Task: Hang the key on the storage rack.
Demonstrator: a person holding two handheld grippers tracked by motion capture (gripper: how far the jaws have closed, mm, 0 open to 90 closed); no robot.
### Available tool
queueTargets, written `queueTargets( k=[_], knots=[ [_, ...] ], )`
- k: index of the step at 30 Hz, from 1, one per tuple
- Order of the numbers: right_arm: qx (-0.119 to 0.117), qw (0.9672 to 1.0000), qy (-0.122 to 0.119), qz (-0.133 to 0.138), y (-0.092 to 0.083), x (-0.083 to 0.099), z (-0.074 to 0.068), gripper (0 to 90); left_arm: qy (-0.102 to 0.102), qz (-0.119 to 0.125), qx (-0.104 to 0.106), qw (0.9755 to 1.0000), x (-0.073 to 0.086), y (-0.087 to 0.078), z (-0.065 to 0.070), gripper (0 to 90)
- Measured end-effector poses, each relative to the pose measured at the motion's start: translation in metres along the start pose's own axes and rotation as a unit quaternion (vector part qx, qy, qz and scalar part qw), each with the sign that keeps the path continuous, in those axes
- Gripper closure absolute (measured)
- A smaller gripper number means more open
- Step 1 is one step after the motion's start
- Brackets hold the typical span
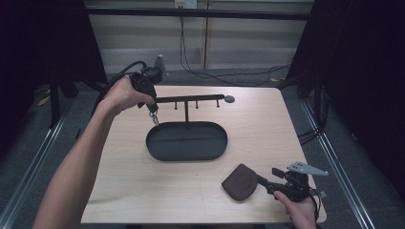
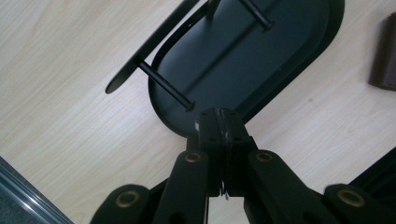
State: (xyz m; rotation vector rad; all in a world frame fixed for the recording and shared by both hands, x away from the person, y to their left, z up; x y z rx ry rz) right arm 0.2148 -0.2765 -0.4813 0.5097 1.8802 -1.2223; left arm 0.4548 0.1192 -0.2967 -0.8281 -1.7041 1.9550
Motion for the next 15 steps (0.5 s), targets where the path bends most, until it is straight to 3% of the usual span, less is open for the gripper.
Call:
queueTargets(
  k=[5,10,11,15],
  knots=[
    [0.000,1.0000,0.000,0.000,0.000,0.000,0.000,26.4,-0.009,0.000,-0.004,0.9999,-0.003,0.003,-0.007,89.3],
    [-0.002,1.0000,-0.001,-0.001,0.000,0.000,0.000,26.4,-0.015,0.003,0.009,0.9998,-0.005,0.006,-0.010,89.2],
    [-0.001,1.0000,-0.001,-0.001,0.000,0.000,0.000,26.4,-0.007,-0.002,0.004,1.0000,-0.006,0.006,-0.011,89.2],
    [-0.001,1.0000,0.000,0.001,0.000,0.000,0.000,26.4,-0.019,-0.002,-0.005,0.9998,-0.008,0.009,-0.013,89.2]
  ],
)
Point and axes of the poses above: each handheld gripper's, and its own axes: y roughly forward along the jaws, x roughly out of its underside, z roughly to its right, the point moved 2 cm from there along y, roughly forward along the jaws, and after that the axes turned 4 degrees about -y, right-handed, at the moved point
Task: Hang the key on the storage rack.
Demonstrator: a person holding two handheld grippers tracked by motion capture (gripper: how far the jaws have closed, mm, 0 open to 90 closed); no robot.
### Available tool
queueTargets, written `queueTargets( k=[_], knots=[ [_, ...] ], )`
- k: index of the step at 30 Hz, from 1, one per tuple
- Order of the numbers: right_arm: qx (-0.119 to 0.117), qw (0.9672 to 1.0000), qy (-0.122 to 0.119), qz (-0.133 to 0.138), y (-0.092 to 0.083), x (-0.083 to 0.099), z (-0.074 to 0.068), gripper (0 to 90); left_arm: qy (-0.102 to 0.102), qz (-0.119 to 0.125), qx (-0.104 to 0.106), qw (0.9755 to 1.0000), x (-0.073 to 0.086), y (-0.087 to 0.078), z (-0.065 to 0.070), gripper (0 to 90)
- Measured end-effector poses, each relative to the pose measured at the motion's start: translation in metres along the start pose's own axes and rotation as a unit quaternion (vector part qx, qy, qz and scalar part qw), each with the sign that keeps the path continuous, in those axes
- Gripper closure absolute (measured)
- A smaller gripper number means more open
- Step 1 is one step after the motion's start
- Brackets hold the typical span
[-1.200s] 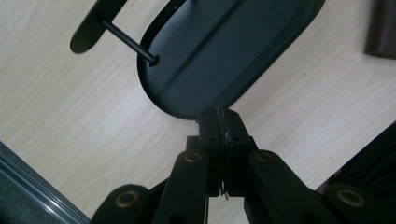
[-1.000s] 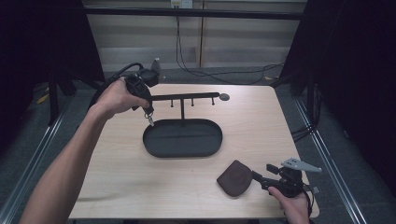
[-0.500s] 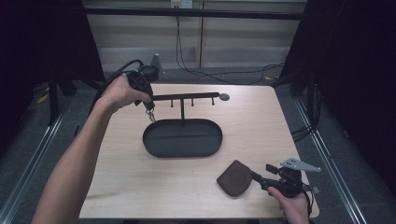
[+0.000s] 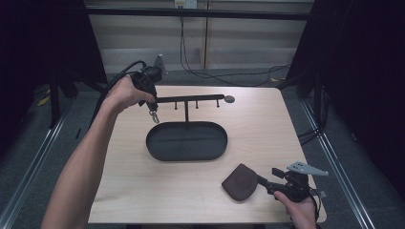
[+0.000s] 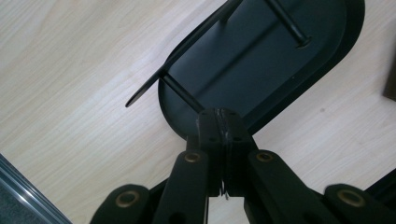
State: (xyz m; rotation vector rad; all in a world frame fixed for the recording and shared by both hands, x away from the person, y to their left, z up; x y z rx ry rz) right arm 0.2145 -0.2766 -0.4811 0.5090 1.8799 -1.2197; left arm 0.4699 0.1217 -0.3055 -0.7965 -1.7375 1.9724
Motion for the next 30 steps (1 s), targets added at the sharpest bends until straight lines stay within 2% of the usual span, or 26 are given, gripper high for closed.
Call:
queueTargets(
  k=[5,7,8,11,14,16,18,20,30],
  knots=[
    [-0.001,1.0000,-0.001,-0.002,0.001,0.000,0.000,26.4,-0.004,0.005,0.005,1.0000,-0.001,-0.001,-0.003,89.2],
    [-0.001,1.0000,-0.002,-0.001,0.001,0.000,0.000,26.4,-0.014,0.006,0.003,0.9999,-0.003,0.001,-0.004,89.2],
    [0.000,1.0000,-0.006,-0.002,0.001,0.000,0.000,26.4,-0.010,0.003,0.002,0.9999,-0.004,0.001,-0.005,89.1],
    [-0.002,1.0000,-0.006,-0.002,0.001,0.000,-0.001,26.4,-0.017,0.008,0.000,0.9998,-0.006,0.001,-0.007,89.1],
    [-0.002,1.0000,-0.006,-0.001,0.001,0.000,0.000,26.4,-0.021,0.011,-0.016,0.9996,-0.008,0.000,-0.009,88.6],
    [-0.003,1.0000,-0.006,-0.003,0.001,0.000,0.000,26.4,-0.023,0.013,-0.019,0.9995,-0.007,0.000,-0.009,87.7],
    [-0.003,1.0000,-0.007,-0.004,0.001,0.000,-0.001,26.5,-0.026,0.008,-0.025,0.9993,-0.006,-0.002,-0.010,87.7],
    [-0.004,0.9999,-0.010,-0.005,0.001,0.000,-0.002,27.0,-0.026,0.005,-0.022,0.9994,-0.004,-0.003,-0.011,88.6],
    [-0.004,1.0000,-0.006,-0.007,0.003,-0.001,-0.001,26.8,-0.023,0.025,-0.012,0.9993,0.011,-0.008,-0.009,85.2]
  ],
)
Point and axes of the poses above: each handheld gripper's, and its own axes: y roughly forward along the jaws, x roughly out of its underside, z roughly to its right, the point moved 2 cm from there along y, roughly forward along the jaws, and after that the axes turned 4 degrees about -y, right-handed, at the moved point
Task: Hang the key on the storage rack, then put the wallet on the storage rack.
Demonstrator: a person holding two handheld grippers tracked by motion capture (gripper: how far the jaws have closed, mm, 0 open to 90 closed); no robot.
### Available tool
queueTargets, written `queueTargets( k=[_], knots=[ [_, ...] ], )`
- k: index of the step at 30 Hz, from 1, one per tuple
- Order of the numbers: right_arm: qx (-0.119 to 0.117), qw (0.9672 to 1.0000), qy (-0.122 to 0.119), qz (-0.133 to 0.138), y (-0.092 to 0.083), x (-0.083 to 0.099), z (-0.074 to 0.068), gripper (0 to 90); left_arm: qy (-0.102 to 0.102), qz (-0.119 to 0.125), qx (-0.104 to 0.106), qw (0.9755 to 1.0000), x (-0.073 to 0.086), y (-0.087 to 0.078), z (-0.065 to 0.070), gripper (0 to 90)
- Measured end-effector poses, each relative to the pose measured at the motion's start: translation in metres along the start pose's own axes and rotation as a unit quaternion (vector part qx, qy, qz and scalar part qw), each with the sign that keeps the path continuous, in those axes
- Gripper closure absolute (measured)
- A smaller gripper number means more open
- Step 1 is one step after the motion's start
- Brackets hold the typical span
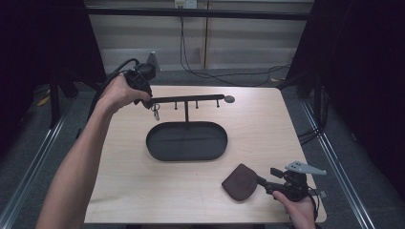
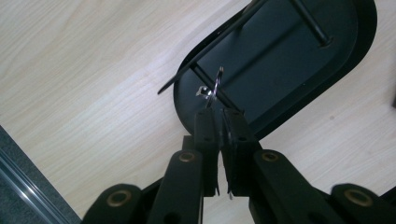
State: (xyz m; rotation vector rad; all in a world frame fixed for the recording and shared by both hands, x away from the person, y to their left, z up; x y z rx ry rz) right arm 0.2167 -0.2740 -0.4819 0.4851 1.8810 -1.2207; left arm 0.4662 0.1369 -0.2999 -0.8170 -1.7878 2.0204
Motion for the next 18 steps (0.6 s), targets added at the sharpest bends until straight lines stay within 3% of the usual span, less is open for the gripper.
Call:
queueTargets(
  k=[5,12,18],
  knots=[
    [0.001,1.0000,0.002,0.002,-0.001,0.000,0.001,26.7,-0.011,0.025,0.024,0.9993,0.011,0.001,-0.001,79.3],
    [0.001,1.0000,0.000,0.002,-0.001,0.001,0.001,26.7,-0.013,0.053,0.018,0.9983,0.031,0.004,-0.003,66.9],
    [0.003,1.0000,0.001,0.003,-0.001,0.001,0.001,26.7,-0.028,0.099,0.029,0.9943,0.052,-0.001,-0.005,55.8]
  ],
)
Point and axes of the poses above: each handheld gripper's, and its own axes: y roughly forward along the jaws, x roughly out of its underside, z roughly to its right, the point moved 2 cm from there along y, roughly forward along the jaws, and after that the axes turned 4 degrees about -y, right-handed, at the moved point
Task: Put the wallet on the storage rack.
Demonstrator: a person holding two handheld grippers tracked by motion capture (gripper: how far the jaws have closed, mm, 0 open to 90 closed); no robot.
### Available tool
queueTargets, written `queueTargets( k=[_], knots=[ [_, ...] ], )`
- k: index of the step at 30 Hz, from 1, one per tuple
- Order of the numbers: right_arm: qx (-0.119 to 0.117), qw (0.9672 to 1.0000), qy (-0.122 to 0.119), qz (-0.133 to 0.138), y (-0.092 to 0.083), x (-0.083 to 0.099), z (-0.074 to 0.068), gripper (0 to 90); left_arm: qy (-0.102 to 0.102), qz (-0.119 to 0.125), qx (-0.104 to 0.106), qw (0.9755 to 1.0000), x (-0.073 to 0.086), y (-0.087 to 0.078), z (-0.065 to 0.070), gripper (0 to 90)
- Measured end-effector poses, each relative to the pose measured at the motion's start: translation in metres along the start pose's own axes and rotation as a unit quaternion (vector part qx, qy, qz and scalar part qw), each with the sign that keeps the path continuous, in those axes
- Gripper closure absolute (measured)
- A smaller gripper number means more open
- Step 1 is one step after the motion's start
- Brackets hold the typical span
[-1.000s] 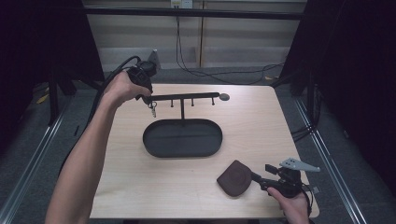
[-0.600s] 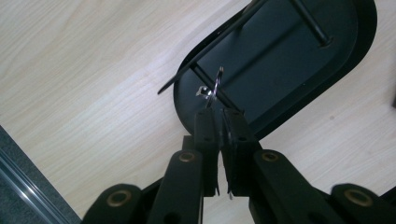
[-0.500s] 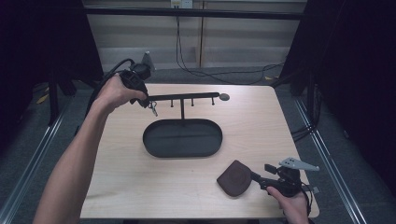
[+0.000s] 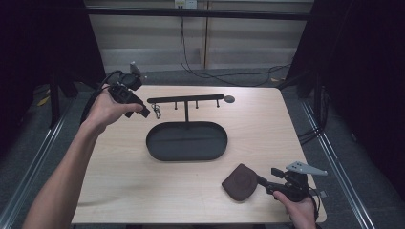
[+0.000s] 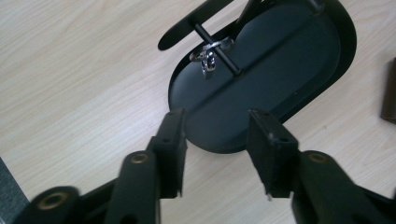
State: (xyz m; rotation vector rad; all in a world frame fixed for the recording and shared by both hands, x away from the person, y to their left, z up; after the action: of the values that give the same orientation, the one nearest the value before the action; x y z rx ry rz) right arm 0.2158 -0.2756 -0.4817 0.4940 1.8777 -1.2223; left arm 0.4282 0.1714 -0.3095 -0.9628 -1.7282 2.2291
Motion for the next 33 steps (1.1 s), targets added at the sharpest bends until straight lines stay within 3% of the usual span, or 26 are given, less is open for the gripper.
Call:
queueTargets(
  k=[6,10,12,18,21,24,27,29,33],
  knots=[
    [0.002,1.0000,0.000,-0.001,0.000,0.000,0.000,26.7,-0.002,0.037,0.006,0.9993,0.021,-0.004,-0.004,48.4],
    [0.003,1.0000,0.001,-0.001,0.000,0.000,0.000,26.7,-0.006,0.067,0.012,0.9977,0.034,-0.005,-0.006,40.2],
    [0.002,1.0000,0.000,0.001,0.000,0.000,0.000,26.7,0.003,0.084,0.012,0.9964,0.041,-0.004,-0.005,36.3],
    [0.003,1.0000,0.003,-0.004,0.003,-0.001,0.001,26.7,0.009,0.100,0.022,0.9947,0.061,0.004,-0.010,31.1],
    [0.003,1.0000,0.004,-0.004,0.003,-0.001,0.001,26.7,-0.002,0.104,0.020,0.9943,0.070,0.009,-0.015,27.6],
    [0.004,1.0000,0.004,-0.003,0.002,-0.001,0.000,26.7,-0.021,0.123,0.034,0.9916,0.080,0.013,-0.018,25.8],
    [0.004,1.0000,0.003,-0.002,0.002,-0.001,0.000,26.7,-0.016,0.124,0.038,0.9914,0.091,0.020,-0.019,22.0],
    [0.003,1.0000,0.003,-0.004,0.002,-0.001,0.001,26.7,-0.018,0.138,0.040,0.9894,0.099,0.023,-0.018,17.3],
    [0.003,1.0000,0.003,-0.004,0.003,-0.001,0.001,26.7,-0.023,0.163,0.047,0.9852,0.116,0.029,-0.018,17.1]
  ],
)
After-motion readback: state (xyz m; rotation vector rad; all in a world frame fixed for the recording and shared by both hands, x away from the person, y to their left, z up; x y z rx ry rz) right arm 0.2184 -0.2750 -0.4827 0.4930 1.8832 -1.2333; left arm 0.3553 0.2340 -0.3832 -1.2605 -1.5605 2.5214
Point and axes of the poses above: each handheld gripper's, and its own axes: y roughly forward along the jaws, x roughly out of its underside, z roughly to its right, the point moved 2 cm from there along y, roughly forward along the jaws, and after that the axes turned 4 degrees about -y, right-handed, at the moved point
